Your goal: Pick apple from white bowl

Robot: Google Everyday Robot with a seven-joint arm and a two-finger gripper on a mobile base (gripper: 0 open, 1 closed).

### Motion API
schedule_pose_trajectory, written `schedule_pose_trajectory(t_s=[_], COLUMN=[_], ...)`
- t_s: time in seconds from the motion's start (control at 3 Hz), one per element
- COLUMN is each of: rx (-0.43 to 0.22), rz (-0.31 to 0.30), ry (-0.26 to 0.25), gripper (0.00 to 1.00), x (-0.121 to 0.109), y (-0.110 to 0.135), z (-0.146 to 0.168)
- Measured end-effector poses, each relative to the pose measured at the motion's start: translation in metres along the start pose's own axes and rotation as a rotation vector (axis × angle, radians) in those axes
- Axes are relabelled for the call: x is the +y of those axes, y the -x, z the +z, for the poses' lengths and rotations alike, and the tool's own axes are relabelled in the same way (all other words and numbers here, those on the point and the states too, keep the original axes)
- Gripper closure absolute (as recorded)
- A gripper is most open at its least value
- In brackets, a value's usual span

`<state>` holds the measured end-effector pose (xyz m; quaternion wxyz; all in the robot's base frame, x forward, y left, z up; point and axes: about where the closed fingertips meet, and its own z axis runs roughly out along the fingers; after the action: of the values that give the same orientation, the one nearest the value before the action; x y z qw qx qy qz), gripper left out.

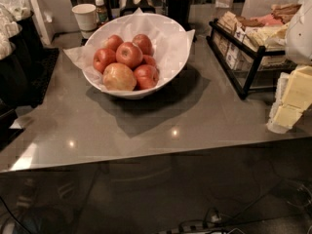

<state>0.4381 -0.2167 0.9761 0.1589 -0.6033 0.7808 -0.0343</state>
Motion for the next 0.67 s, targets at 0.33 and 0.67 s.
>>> schedule_pose_trajectory(t_s=[0.33,0.67], rx=[-0.006,-0.027], rz=[-0.008,-0.041], ry=[-0.008,0.001], gripper=[0.00,0.00], x=[-0.004,-0.016], y=[0.008,0.036], z=[-0.001,0.005])
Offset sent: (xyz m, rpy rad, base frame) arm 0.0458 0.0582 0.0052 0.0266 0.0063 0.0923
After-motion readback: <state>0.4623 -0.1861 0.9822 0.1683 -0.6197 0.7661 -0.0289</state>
